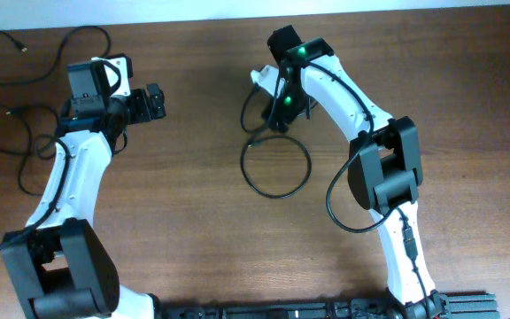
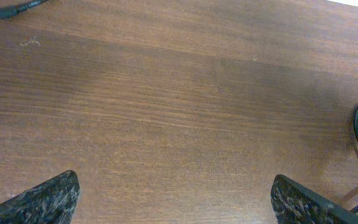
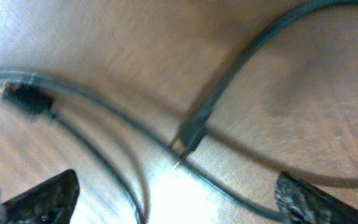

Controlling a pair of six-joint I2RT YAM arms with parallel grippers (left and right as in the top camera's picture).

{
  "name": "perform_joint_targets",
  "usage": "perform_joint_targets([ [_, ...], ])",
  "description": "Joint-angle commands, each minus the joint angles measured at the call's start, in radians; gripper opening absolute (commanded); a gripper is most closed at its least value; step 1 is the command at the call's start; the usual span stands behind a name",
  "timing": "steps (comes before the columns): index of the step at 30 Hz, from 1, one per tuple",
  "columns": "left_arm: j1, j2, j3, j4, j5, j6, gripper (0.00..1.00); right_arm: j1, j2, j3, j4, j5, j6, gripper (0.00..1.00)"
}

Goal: Untangle cables

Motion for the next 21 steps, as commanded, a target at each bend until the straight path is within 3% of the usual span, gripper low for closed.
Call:
perform_joint_targets([
  [1, -0.001, -0.024, 0.012, 0.007, -0.007, 0.019, 0.99, 0.003, -0.042, 0.016, -0.077, -0.061, -0.174, 0.99],
  [14, -0.001, -0.024, 0.012, 0.010, -0.007, 0.019, 0.99, 0.066, 0.019, -0.103, 0.161, 0.095, -0.244, 0.99],
  [21, -0.001, -0.024, 0.012, 0.006, -0.007, 0.019, 0.99, 0.066, 0.021, -0.153, 0.256, 0.043, -0.244, 0.99],
])
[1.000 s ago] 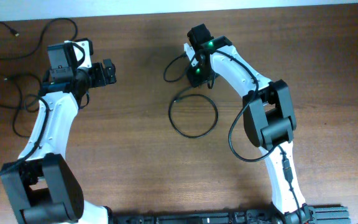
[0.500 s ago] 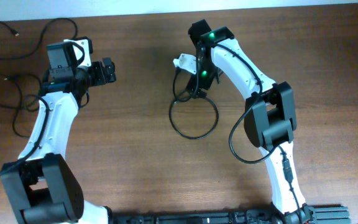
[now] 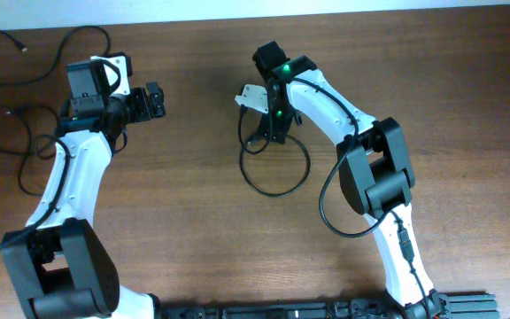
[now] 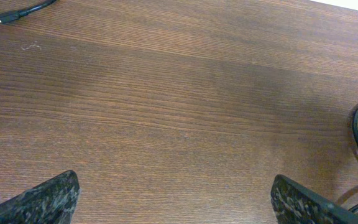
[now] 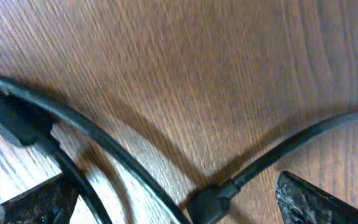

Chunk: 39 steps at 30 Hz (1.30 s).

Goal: Untangle cables

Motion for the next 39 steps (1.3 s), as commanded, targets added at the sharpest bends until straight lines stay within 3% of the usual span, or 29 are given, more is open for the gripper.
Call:
perform_joint_targets([
  [1, -0.001, -0.024, 0.012, -0.006, -0.007, 0.019, 0.99, 0.003, 0.019, -0.044, 0.057, -0.013, -0.010, 0.95],
  [3, -0.001, -0.024, 0.012, -0.006, -0.007, 0.019, 0.99, 0.003, 0.019, -0.060, 0.066, -0.012, -0.010, 0.82],
  [6, -0.001, -0.024, 0.012, -0.008, -0.007, 0.019, 0.99, 0.000, 0.019, -0.092, 0.097, -0.013, -0.006, 0.81],
  [8, -0.001, -0.024, 0.012, -0.008, -0.007, 0.019, 0.99, -0.010, 0.019, -0.092, 0.142, -0.013, 0.090, 0.80],
  [11, -0.001, -0.024, 0.012, -0.008, -0.007, 0.019, 0.99, -0.010, 0.019, -0.093, 0.166, -0.020, 0.163, 0.55],
  [12, -0.001, -0.024, 0.012, -0.009, -0.007, 0.019, 0.99, -0.010, 0.019, -0.096, 0.166, -0.021, 0.163, 0.42],
  [15, -0.001, -0.024, 0.012, -0.011, -0.007, 0.019, 0.99, -0.010, 0.019, -0.096, 0.166, -0.021, 0.163, 0.30],
  [20, -0.001, -0.024, 0.012, -0.011, -0.007, 0.019, 0.99, -0.008, 0.015, 0.014, 0.164, -0.025, 0.387, 0.24],
  [21, -0.001, -0.024, 0.012, -0.011, -0.007, 0.019, 0.99, -0.008, 0.006, 0.061, 0.158, -0.048, 0.432, 0.15],
  [22, -0.001, -0.024, 0.012, -0.011, -0.007, 0.019, 0.99, -0.008, -0.003, 0.080, 0.150, -0.078, 0.440, 0.14],
  [26, -0.001, -0.024, 0.012, -0.011, -0.007, 0.019, 0.99, -0.008, -0.021, 0.097, 0.140, -0.151, 0.471, 0.14],
  [27, -0.001, -0.024, 0.012, -0.011, -0.007, 0.019, 0.99, -0.011, -0.021, 0.097, 0.140, -0.093, 0.500, 0.30],
  [28, -0.001, -0.024, 0.012, -0.011, -0.007, 0.019, 0.99, -0.011, -0.021, 0.097, 0.141, -0.038, 0.536, 0.63],
  [31, -0.001, -0.024, 0.012, -0.012, -0.007, 0.019, 0.99, -0.011, 0.012, 0.074, 0.144, 0.029, 0.540, 0.88],
  [33, -0.001, -0.024, 0.012, -0.011, -0.007, 0.019, 0.99, -0.008, 0.032, 0.073, 0.161, 0.029, 0.541, 0.91],
  [36, -0.001, -0.024, 0.012, -0.011, -0.007, 0.019, 0.99, -0.007, 0.067, 0.072, 0.180, 0.021, 0.541, 0.77],
  [39, -0.001, -0.024, 0.012, -0.011, -0.007, 0.019, 0.99, 0.006, 0.095, 0.072, 0.185, 0.021, 0.541, 0.74],
])
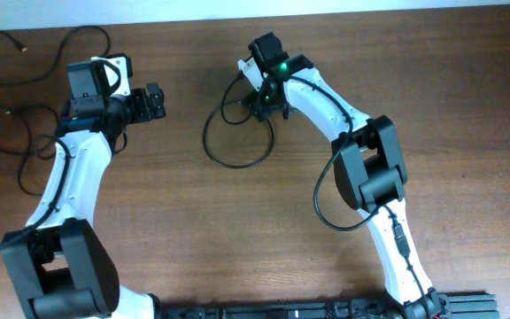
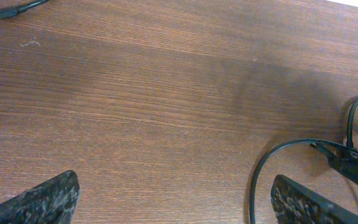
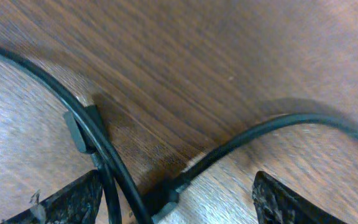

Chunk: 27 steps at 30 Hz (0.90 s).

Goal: Untangle cables

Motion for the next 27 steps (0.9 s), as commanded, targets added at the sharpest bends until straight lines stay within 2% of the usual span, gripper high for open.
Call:
perform_joint_targets([
  [1, -0.001, -0.024, 0.012, -0.002, -0.007, 0.019, 0.99, 0.012, 0.027, -0.005, 0.007, 0.012, 0.004, 0.70],
  [4, -0.001, -0.024, 0.012, -0.002, -0.007, 0.019, 0.99, 0.012, 0.029, -0.005, 0.021, 0.012, 0.004, 0.49],
  [6, -0.001, -0.024, 0.012, -0.002, -0.007, 0.019, 0.99, 0.012, 0.029, -0.005, 0.041, 0.012, 0.003, 0.28],
  [7, -0.001, -0.024, 0.012, -0.002, -0.007, 0.019, 0.99, 0.012, 0.029, -0.005, 0.041, 0.012, 0.004, 0.22],
  [10, -0.001, -0.024, 0.012, -0.002, -0.007, 0.019, 0.99, 0.012, 0.027, -0.005, 0.041, 0.012, 0.004, 0.17],
  [12, -0.001, -0.024, 0.012, -0.002, -0.007, 0.019, 0.99, 0.012, 0.009, -0.005, 0.039, 0.010, 0.008, 0.09],
  [15, -0.001, -0.024, 0.012, -0.002, -0.007, 0.019, 0.99, 0.013, -0.066, -0.005, 0.032, -0.055, 0.008, 0.09],
  [17, -0.001, -0.024, 0.012, 0.002, -0.007, 0.019, 0.99, 0.030, -0.106, -0.003, 0.027, -0.064, 0.007, 0.04],
  [20, 0.020, -0.024, 0.012, 0.010, -0.006, -0.003, 0.99, 0.063, -0.116, 0.024, 0.021, -0.076, 0.007, 0.04],
  [24, 0.154, -0.024, 0.012, -0.002, 0.010, -0.155, 0.99, 0.106, -0.116, 0.068, 0.060, -0.111, 0.006, 0.04],
  [25, 0.198, -0.024, 0.012, -0.004, 0.039, -0.195, 0.99, 0.122, -0.116, 0.086, 0.113, -0.203, 0.004, 0.04],
  [27, 0.263, -0.024, 0.012, -0.037, 0.050, -0.211, 0.99, 0.150, -0.116, 0.093, 0.198, -0.315, -0.088, 0.04],
])
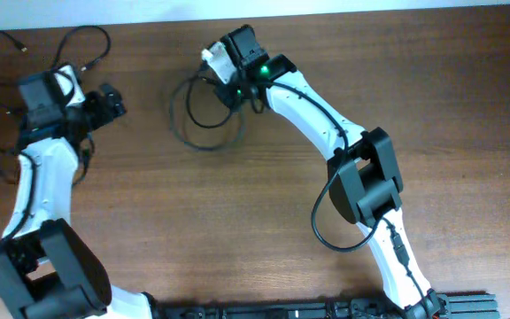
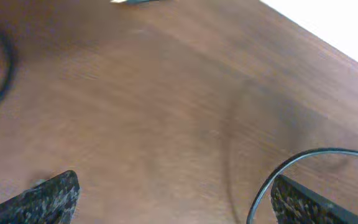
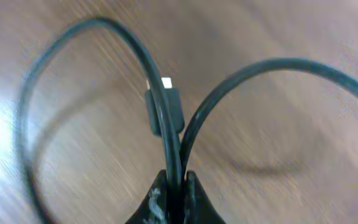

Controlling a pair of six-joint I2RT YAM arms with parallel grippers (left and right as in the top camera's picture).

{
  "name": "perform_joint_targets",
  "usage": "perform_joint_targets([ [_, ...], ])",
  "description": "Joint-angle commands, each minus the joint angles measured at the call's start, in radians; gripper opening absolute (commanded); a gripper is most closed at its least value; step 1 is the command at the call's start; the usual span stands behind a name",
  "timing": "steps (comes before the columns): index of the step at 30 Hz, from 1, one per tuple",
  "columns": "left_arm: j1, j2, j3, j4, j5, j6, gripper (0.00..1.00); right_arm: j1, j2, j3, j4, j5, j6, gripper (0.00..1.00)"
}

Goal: Untangle cables

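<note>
A black cable [image 1: 204,148] lies in a loop at the table's upper middle-left. My right gripper [image 1: 237,91] is at the loop's upper right. In the right wrist view that gripper [image 3: 174,180] is shut on two strands of the cable, with the cable's plug [image 3: 163,109] just beyond the fingertips. My left gripper [image 1: 109,99] is to the left of the loop, open and holding nothing. In the left wrist view it [image 2: 176,198] hangs over bare wood, and an arc of the black cable [image 2: 291,160] runs by its right finger.
A second thin black cable [image 1: 89,30] winds over the far left corner of the brown table [image 1: 326,177], behind and around my left arm. Part of it [image 2: 2,81] and a plug tip [image 2: 126,2] show in the left wrist view. The table's far edge is close behind.
My right gripper was open over the cable and is now shut on it, further left. The loop lies further left too. My left arm has swung left and its wrist has turned.
At first my right gripper was open over the cable near the table's upper middle, the left gripper open and still. At each later moment the right gripper and the loop were further left. Now the gripper is shut on the cable and the left arm has drawn back left.
</note>
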Motion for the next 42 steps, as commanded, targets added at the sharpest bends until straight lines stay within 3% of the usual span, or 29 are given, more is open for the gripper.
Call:
perform_joint_targets([
  [1, 0.084, -0.024, 0.012, -0.046, 0.028, -0.076, 0.99, 0.061, -0.039, 0.033, 0.083, -0.153, -0.136, 0.04],
  [3, 0.136, -0.024, 0.012, -0.079, 0.029, -0.085, 0.99, 0.116, -0.039, 0.032, 0.183, -0.208, -0.246, 0.04],
  [6, 0.142, -0.024, 0.012, -0.090, 0.029, -0.085, 0.99, 0.147, -0.024, 0.025, 0.293, -0.371, -0.208, 0.04],
  [8, 0.142, -0.024, 0.012, -0.089, 0.057, -0.085, 0.99, 0.163, -0.024, 0.006, 0.257, -0.369, -0.209, 0.91],
  [9, 0.142, -0.024, 0.012, -0.089, 0.085, -0.084, 0.99, 0.163, -0.024, 0.006, 0.248, -0.368, -0.208, 0.99],
  [14, 0.135, -0.024, 0.012, -0.088, 0.286, -0.067, 0.99, 0.087, -0.029, 0.029, 0.259, -0.366, -0.025, 0.98],
  [17, 0.041, -0.024, 0.012, -0.047, 0.335, -0.016, 0.99, -0.087, -0.033, 0.077, 0.259, -0.368, 0.303, 0.99],
  [18, -0.022, -0.024, 0.012, 0.003, 0.331, -0.053, 0.99, -0.182, -0.033, 0.077, 0.229, -0.372, 0.509, 0.99],
  [19, -0.051, -0.024, 0.012, 0.036, 0.332, -0.076, 0.99, -0.220, -0.033, 0.077, 0.202, -0.373, 0.611, 0.99],
  [20, -0.112, -0.024, 0.012, 0.068, 0.354, -0.123, 0.99, -0.323, -0.033, 0.077, 0.071, -0.422, 0.719, 0.99],
  [22, -0.157, -0.022, 0.014, 0.186, 0.343, -0.144, 0.99, -0.411, -0.033, 0.077, -0.078, -0.420, 0.715, 0.99],
  [24, -0.158, -0.022, 0.092, 0.152, 0.342, -0.212, 0.99, -0.478, -0.033, 0.077, -0.160, -0.419, 0.673, 0.99],
  [26, -0.164, -0.009, 0.322, -0.107, 0.179, -0.212, 0.99, -0.497, -0.033, 0.077, -0.169, -0.412, 0.674, 0.99],
  [27, -0.182, 0.033, 0.489, -0.286, 0.007, -0.211, 0.99, -0.491, -0.033, 0.077, -0.172, -0.379, 0.674, 0.99],
  [29, -0.222, 0.165, 0.714, -0.525, -0.051, -0.188, 0.99, -0.475, -0.033, 0.077, -0.190, -0.362, 0.674, 0.99],
  [30, -0.234, 0.287, 0.752, -0.564, -0.037, -0.185, 0.99, -0.467, -0.037, 0.077, -0.229, -0.325, 0.674, 0.99],
  [32, -0.234, 0.387, 0.752, -0.560, 0.078, -0.186, 0.99, -0.468, -0.071, 0.077, -0.341, -0.161, 0.674, 0.99],
  [34, -0.234, 0.463, 0.751, -0.559, 0.092, -0.225, 0.99, -0.467, -0.156, 0.077, -0.416, -0.007, 0.673, 0.99],
  [38, -0.247, 0.554, 0.750, -0.564, -0.074, -0.347, 0.99, -0.467, -0.239, 0.077, -0.454, -0.001, 0.647, 0.99],
  [42, -0.268, 0.665, 0.750, -0.568, -0.086, -0.404, 0.99, -0.467, -0.242, 0.077, -0.484, 0.000, 0.647, 0.99],
])
